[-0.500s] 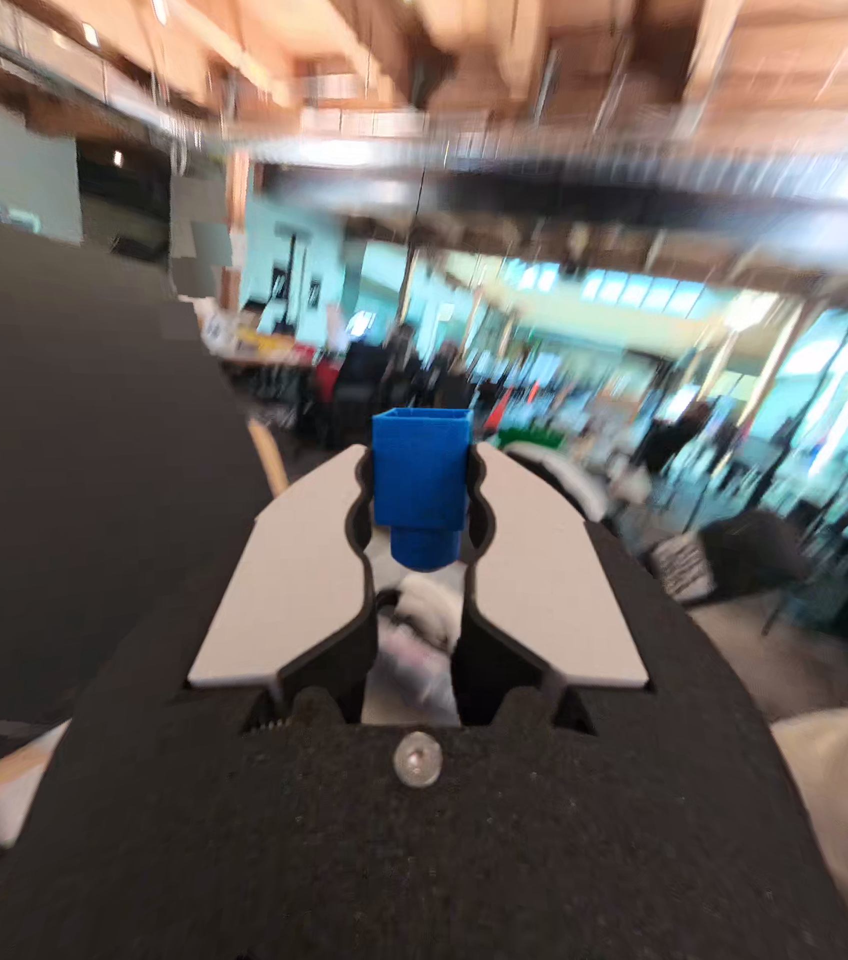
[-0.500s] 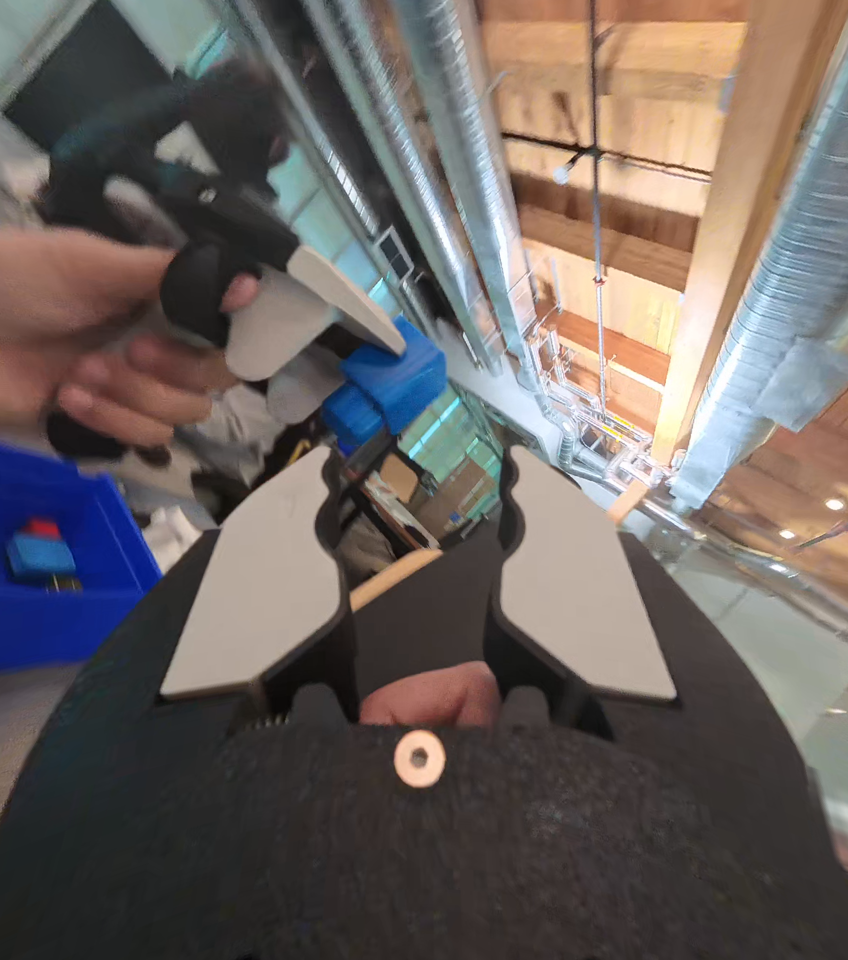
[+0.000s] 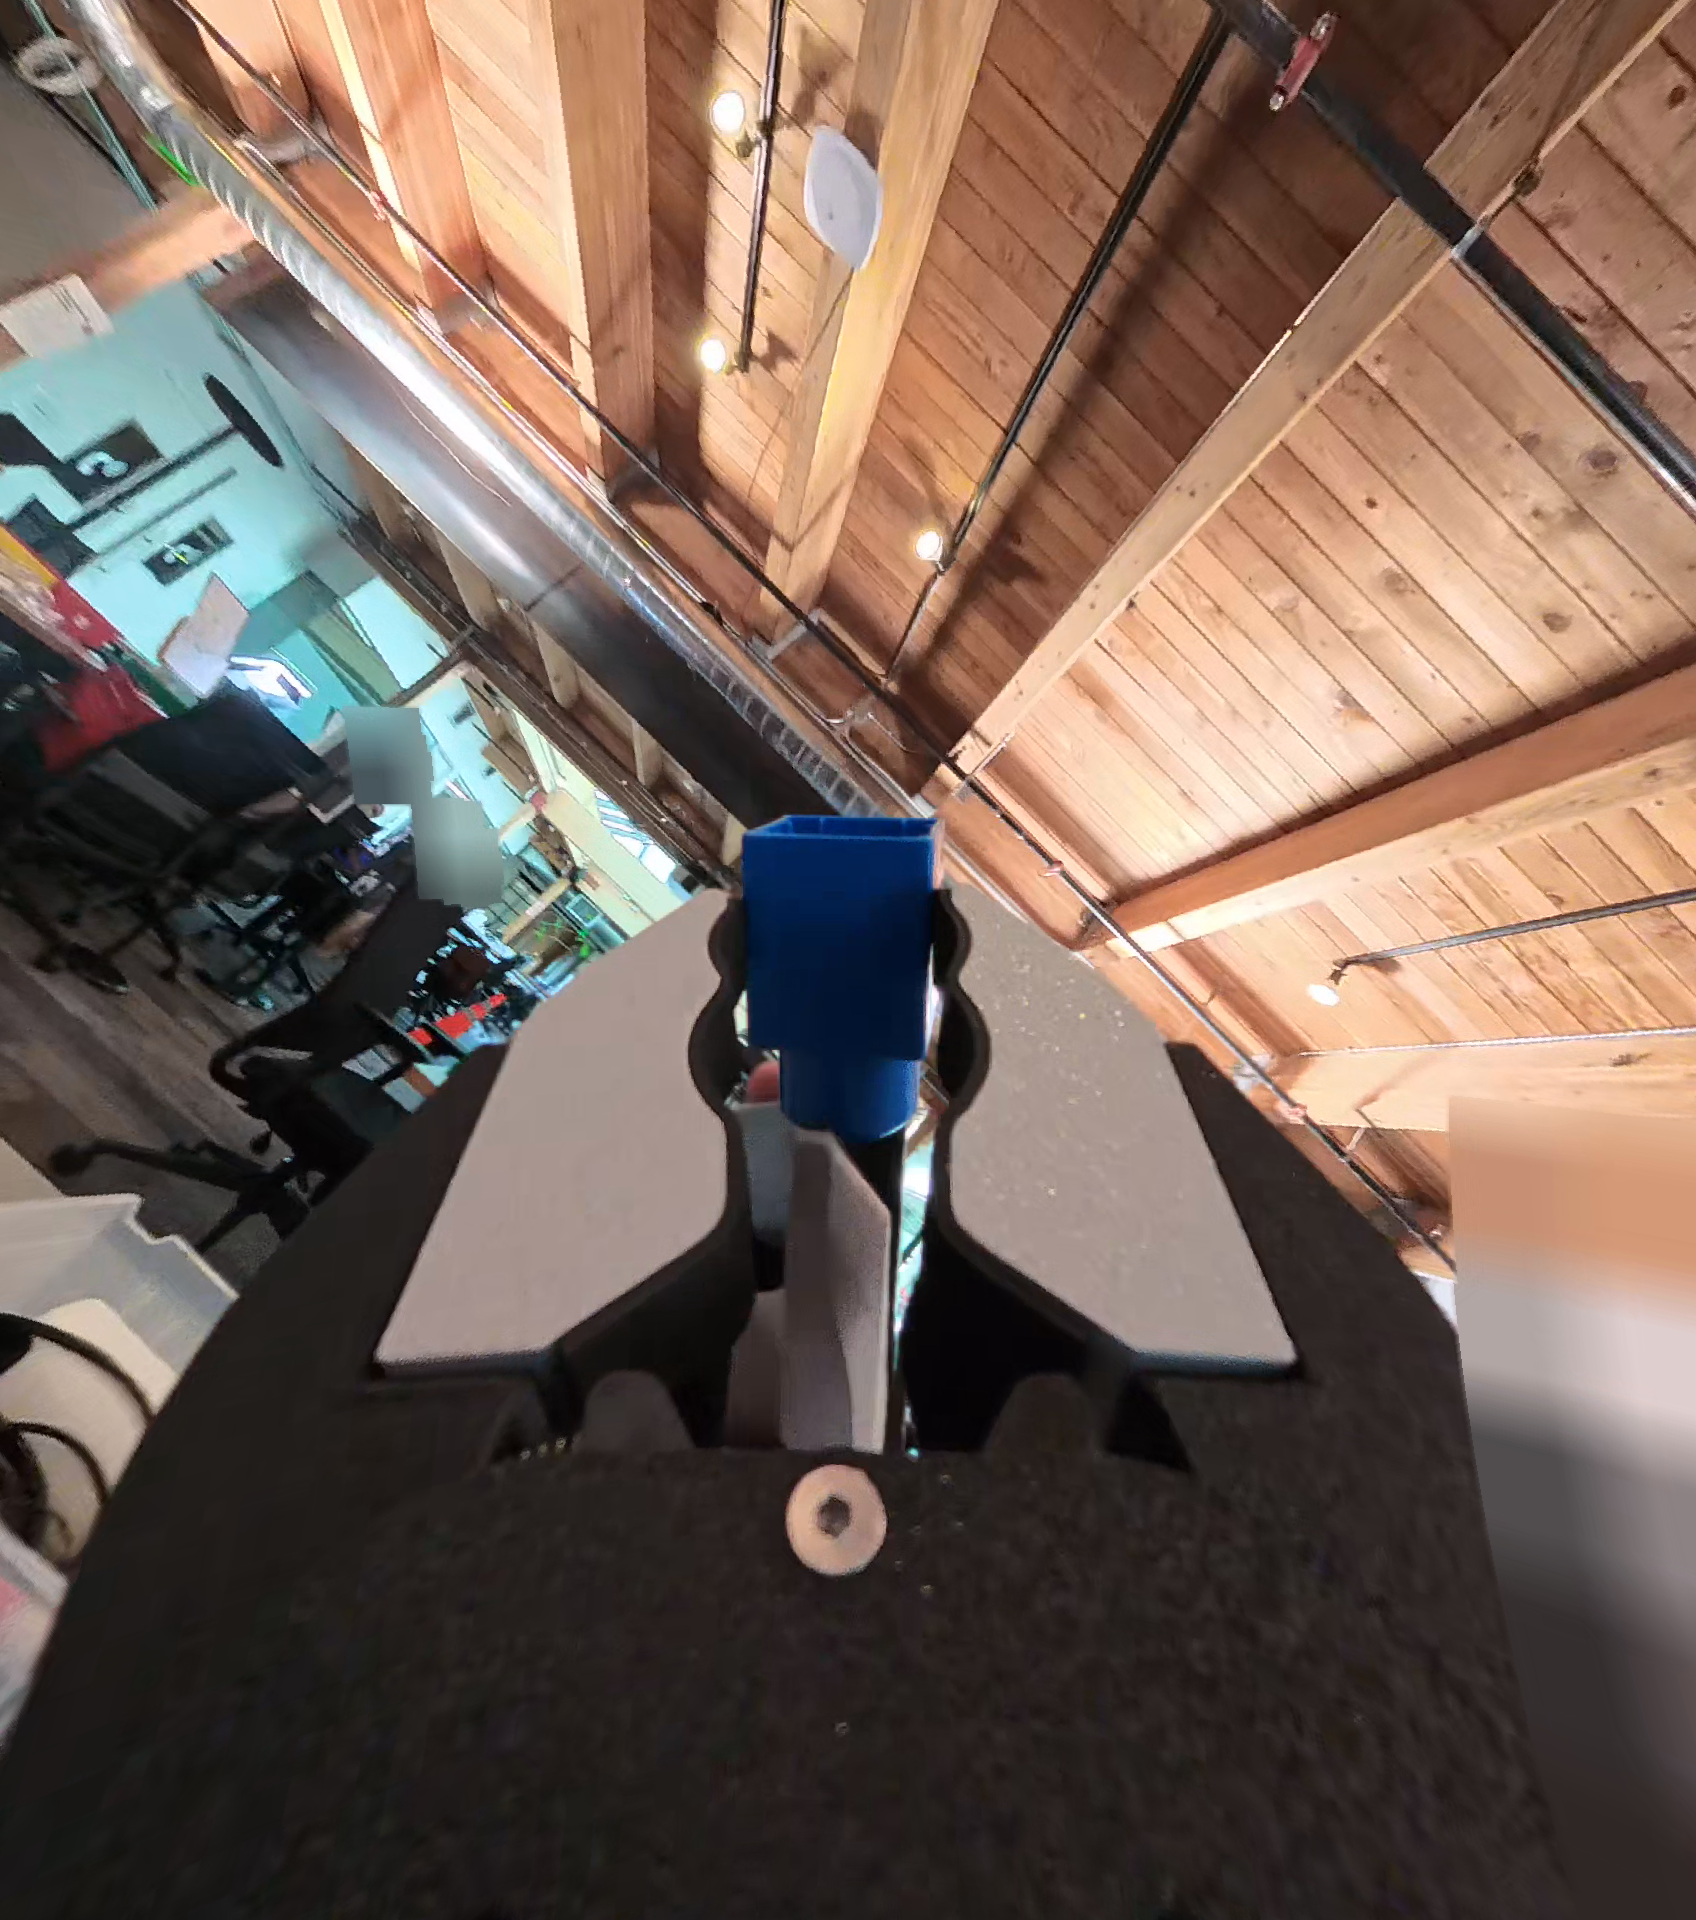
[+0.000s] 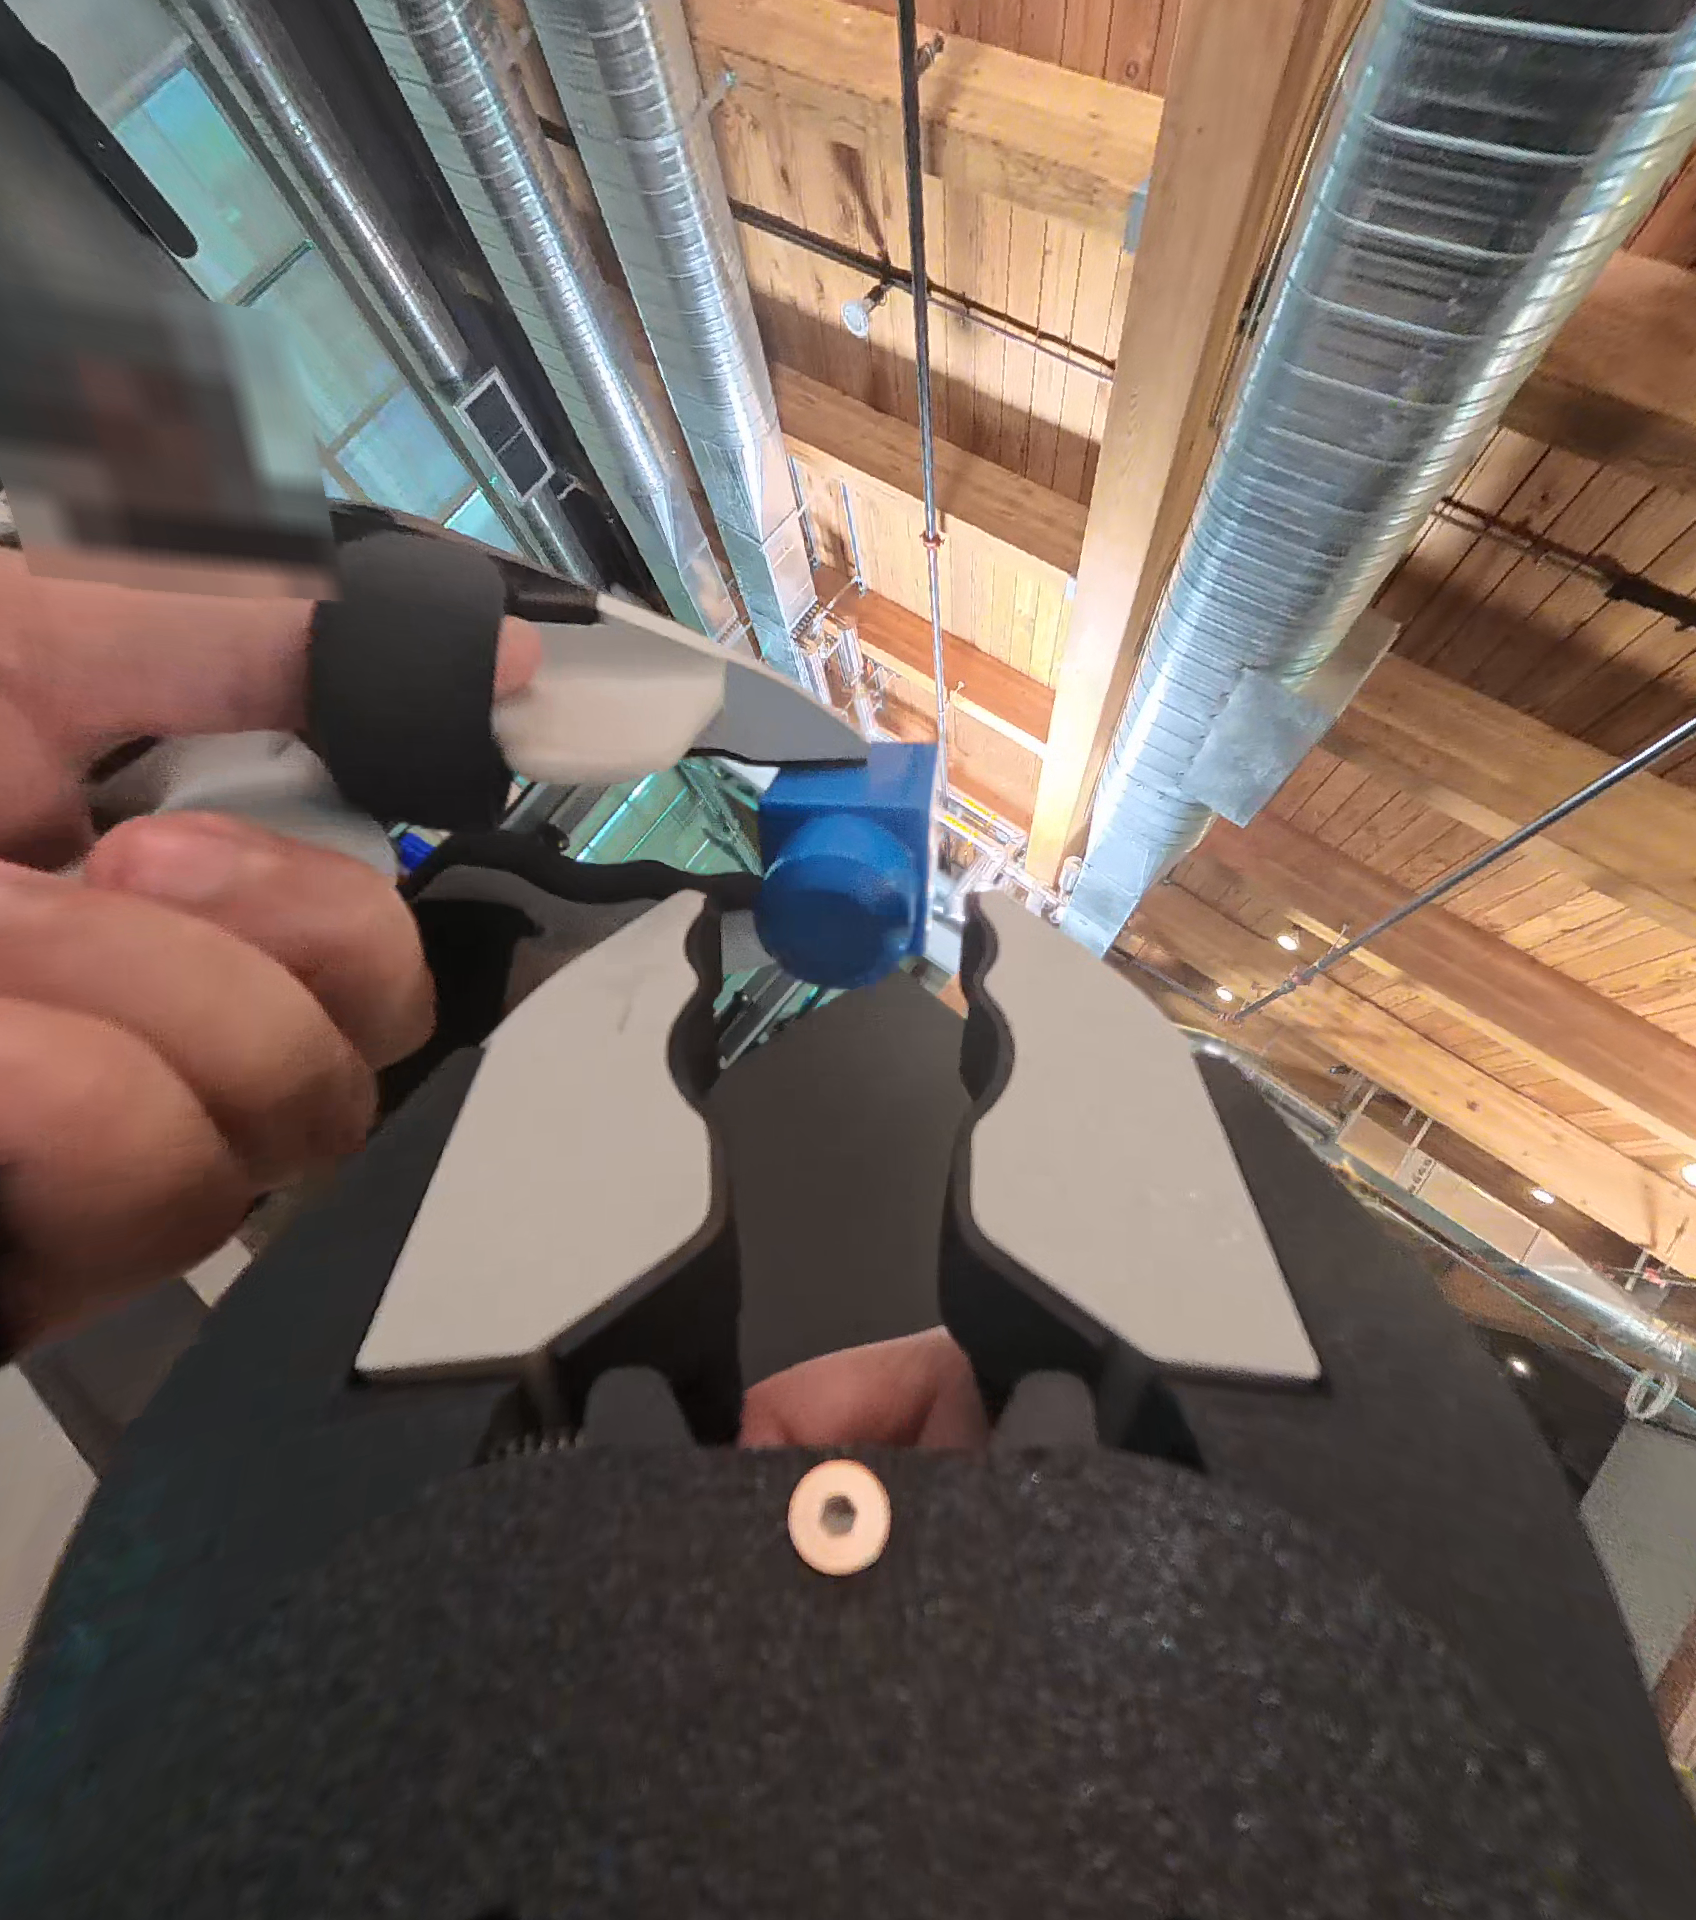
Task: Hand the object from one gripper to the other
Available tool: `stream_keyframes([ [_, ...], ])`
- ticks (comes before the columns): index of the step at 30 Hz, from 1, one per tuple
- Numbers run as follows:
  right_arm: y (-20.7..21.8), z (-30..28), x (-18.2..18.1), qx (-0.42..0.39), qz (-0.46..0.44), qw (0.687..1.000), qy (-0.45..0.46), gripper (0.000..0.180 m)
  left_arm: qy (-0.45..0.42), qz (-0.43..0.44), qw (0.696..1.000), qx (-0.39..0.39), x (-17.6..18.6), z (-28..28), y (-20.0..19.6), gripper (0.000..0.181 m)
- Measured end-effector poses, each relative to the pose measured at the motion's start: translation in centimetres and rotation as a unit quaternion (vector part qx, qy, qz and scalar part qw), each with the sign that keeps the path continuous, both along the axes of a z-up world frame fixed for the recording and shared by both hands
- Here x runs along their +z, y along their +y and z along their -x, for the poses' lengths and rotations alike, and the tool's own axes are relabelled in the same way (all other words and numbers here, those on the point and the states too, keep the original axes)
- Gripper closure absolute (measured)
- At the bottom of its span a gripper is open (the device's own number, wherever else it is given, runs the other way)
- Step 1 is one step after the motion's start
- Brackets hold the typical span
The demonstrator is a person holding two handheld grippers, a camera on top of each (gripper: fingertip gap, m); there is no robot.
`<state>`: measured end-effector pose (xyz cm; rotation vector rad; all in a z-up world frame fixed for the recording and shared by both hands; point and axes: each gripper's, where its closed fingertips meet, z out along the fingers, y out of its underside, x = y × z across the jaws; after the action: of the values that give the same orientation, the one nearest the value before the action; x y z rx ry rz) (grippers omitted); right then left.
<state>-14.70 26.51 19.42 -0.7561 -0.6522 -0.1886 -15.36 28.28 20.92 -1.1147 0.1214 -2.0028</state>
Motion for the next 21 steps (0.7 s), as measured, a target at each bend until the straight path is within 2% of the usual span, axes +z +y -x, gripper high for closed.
stream_keyframes([
  [2, 0.2, -0.7, 0.3, -0.011, -0.005, 1.0, 0.006, 0.136, 0.012, 0.0, 1.0, -0.014, -0.3, -1.2, -0.5, 0.147],
  [4, 0.0, -1.4, 0.7, -0.01, -0.013, 1.0, 0.018, 0.145, 0.029, -0.008, 0.999, -0.022, -0.4, -2.2, -1.1, 0.147],
  [10, -0.4, -1.8, 1.0, 0.005, 0.0, 1.0, -0.002, 0.146, 0.048, -0.019, 0.998, -0.039, -0.2, -2.5, -1.7, 0.147],
  [13, -0.4, -1.9, 1.0, 0.015, 0.012, 1.0, -0.012, 0.146, 0.102, -0.05, 0.993, -0.025, -0.3, -2.4, -1.7, 0.147],
  [15, -0.2, -2.5, 1.1, 0.014, 0.026, 0.999, -0.012, 0.146, 0.175, -0.098, 0.979, 0.025, -0.8, -2.2, -1.2, 0.142],
  [16, 0.0, -2.8, 1.1, 0.023, 0.043, 0.999, -0.015, 0.146, 0.23, -0.121, 0.964, 0.056, -1.4, -2.2, -0.8, 0.128],
  [18, 0.3, -3.5, 1.0, 0.044, 0.085, 0.995, -0.017, 0.146, 0.359, -0.189, 0.908, 0.107, -3.2, -1.9, -0.3, 0.124],
  [21, 0.6, -4.1, -0.6, 0.092, 0.193, 0.975, -0.052, 0.146, 0.532, -0.294, 0.781, 0.147, -7.2, -0.7, -0.2, 0.124],
])
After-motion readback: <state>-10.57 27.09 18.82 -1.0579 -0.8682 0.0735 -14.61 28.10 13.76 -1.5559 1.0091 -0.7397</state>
